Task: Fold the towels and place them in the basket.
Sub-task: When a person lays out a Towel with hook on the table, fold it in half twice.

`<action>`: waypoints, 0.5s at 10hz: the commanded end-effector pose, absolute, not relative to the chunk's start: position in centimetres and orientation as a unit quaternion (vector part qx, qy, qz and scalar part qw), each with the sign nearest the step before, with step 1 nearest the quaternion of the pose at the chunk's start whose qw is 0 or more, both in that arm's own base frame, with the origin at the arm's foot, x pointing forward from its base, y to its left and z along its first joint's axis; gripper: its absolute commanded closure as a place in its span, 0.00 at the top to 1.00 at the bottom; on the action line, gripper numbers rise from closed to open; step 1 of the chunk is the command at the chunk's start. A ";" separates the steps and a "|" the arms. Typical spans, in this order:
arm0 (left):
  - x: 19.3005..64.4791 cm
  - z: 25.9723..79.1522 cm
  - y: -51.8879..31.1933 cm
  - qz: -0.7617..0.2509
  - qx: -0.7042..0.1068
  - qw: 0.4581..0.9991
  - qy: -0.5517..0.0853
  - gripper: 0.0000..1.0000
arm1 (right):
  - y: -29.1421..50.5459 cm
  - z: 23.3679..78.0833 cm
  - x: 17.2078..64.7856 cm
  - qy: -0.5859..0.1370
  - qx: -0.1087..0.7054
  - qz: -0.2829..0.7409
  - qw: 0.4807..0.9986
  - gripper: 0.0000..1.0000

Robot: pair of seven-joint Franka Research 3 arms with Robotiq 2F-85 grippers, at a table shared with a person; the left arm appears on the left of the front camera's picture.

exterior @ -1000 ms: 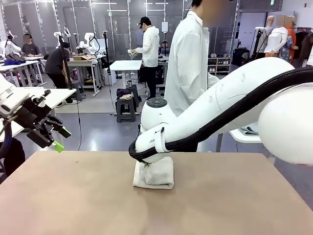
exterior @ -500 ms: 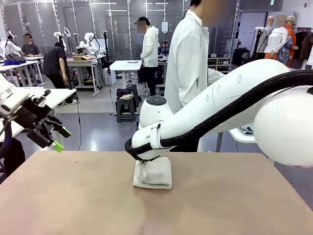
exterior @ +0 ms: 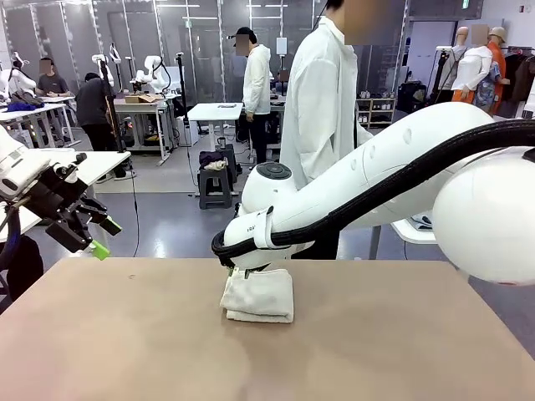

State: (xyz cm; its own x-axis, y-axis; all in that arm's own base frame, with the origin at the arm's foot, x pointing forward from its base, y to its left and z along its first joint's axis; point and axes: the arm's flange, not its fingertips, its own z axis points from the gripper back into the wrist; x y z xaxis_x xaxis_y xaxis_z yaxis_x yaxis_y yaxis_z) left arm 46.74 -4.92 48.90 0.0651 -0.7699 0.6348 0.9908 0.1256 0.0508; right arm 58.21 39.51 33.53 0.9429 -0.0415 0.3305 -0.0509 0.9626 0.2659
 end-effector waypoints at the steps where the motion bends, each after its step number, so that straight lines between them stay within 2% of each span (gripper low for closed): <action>1: 46.7 48.9 -4.9 -0.628 -0.206 0.700 -0.269 1.00 | 36.7 35.1 56.8 -0.166 0.136 0.009 0.977 0.86; 5: 46.7 48.9 -4.9 -0.628 -0.206 0.700 -0.269 1.00 | 29.0 38.4 54.7 -0.119 0.132 -0.029 0.984 0.86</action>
